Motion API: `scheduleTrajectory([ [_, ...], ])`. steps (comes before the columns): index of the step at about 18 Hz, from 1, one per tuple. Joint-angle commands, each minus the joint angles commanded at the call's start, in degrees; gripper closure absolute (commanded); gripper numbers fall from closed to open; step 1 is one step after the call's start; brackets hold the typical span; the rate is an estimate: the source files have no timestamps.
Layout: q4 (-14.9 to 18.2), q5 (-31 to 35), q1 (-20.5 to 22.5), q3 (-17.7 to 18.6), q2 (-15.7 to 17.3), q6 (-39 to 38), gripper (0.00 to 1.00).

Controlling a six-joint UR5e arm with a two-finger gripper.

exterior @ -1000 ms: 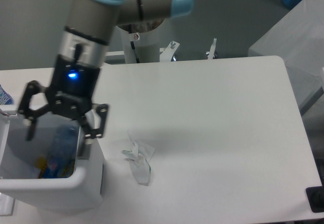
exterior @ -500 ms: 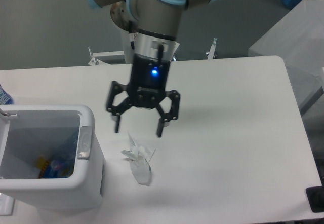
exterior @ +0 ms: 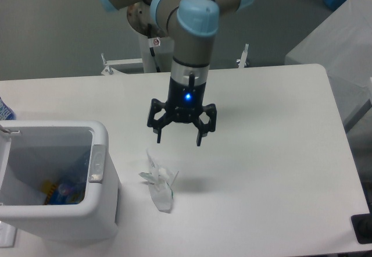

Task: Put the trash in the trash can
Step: 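Lower the open gripper onto the crumpled clear plastic bag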

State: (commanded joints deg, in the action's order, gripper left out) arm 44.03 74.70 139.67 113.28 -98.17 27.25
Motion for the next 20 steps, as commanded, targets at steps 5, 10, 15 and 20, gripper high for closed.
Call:
scheduleTrajectory([
  [5,-0.2,1.7,-3.7,-0.2,-3.6,-0.6,0.00],
  [10,-0.5,1.6,-4.8,-0.3,-6.1,-1.0,0.00],
  [15,-0.6,1.8,-5.2,-1.7,-8.7,-1.1,0.03],
  [20,-0.8,3.5,-5.4,-3.0,-11.4,-1.2,0.32],
])
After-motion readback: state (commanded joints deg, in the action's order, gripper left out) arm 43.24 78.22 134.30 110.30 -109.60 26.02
